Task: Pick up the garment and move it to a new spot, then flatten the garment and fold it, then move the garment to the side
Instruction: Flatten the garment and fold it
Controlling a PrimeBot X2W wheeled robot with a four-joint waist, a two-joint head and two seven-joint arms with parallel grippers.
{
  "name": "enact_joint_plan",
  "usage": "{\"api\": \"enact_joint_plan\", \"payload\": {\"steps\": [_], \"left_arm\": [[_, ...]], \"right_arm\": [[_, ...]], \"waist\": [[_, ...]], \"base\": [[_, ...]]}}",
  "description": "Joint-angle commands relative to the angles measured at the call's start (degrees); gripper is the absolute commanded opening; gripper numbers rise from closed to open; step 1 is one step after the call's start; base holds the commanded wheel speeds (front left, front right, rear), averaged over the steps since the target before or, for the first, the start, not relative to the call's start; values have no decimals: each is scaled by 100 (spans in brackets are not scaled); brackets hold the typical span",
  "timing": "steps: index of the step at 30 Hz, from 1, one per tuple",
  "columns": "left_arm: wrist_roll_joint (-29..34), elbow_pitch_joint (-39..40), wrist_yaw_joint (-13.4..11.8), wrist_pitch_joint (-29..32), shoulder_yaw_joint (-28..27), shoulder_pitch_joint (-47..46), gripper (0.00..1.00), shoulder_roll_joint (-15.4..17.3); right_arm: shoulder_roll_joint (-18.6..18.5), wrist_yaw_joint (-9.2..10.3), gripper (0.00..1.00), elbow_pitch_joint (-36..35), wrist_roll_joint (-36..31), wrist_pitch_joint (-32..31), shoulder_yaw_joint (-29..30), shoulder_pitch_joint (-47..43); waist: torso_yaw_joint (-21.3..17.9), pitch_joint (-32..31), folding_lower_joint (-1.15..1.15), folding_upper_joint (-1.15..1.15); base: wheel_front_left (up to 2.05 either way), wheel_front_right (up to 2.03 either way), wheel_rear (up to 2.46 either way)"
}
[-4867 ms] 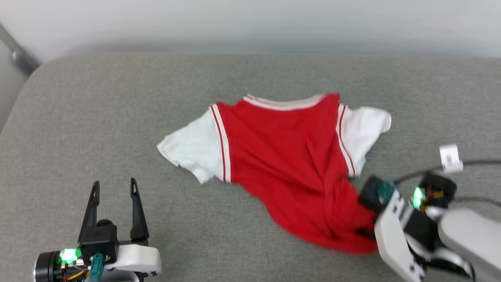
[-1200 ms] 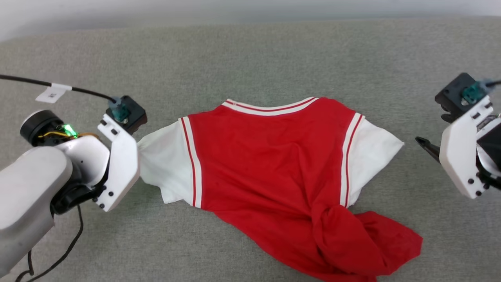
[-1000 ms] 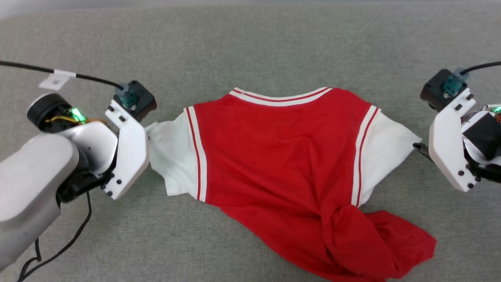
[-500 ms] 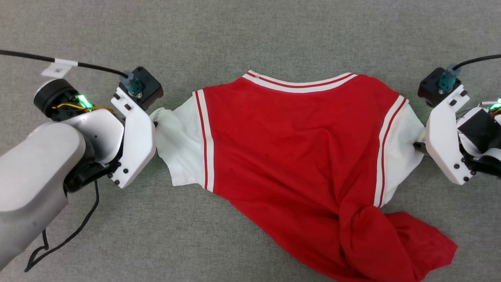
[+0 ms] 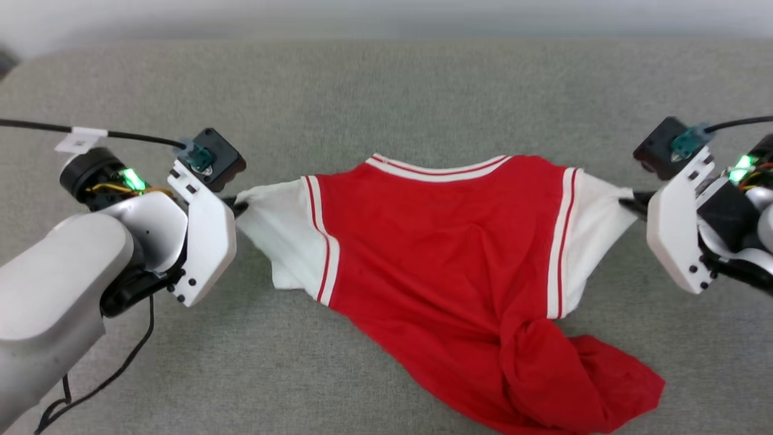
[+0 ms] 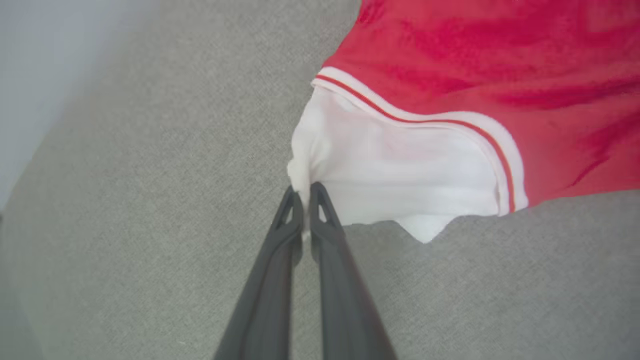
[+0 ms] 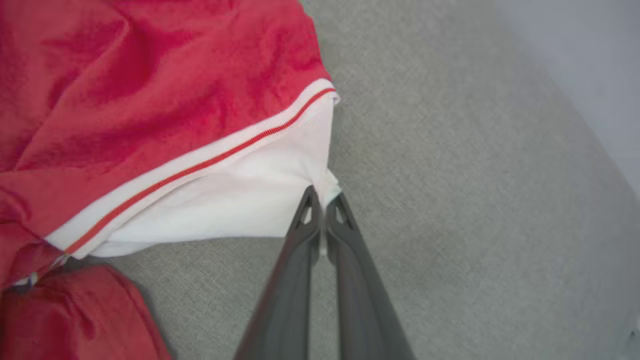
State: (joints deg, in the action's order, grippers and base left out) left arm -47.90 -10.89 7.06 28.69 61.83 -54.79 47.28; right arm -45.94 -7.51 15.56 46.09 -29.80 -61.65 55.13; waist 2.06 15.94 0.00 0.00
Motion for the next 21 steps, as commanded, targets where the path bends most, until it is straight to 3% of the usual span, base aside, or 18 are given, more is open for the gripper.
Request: {"api": "enact_joint_plan", "payload": {"steps": [1,9,13,21], "left_arm": [[84,29,12,-172,-59,-48,0,27],[286,247,16,-638,-159,-420,0,98],[398,155,23,-822,-283,-902,0,-54],[721,-523,26,-1019,-615,-2391,0,-297]], "right_arm": [[-61,3,0,-63,-3,163,43,106],[-375,4,0,-317,-183,390,443,426],[-452,3,0,-320,-383,349,794,728],[-162,4,0,-32,-900,202,1419,2096]], "waist": [[-62,-333,0,0],[-133,-720,0,0],[-139,-718,0,0],[-258,-71,0,0]], "base": [[0,0,0],[0,0,0],[0,0,0],[0,0,0]]}}
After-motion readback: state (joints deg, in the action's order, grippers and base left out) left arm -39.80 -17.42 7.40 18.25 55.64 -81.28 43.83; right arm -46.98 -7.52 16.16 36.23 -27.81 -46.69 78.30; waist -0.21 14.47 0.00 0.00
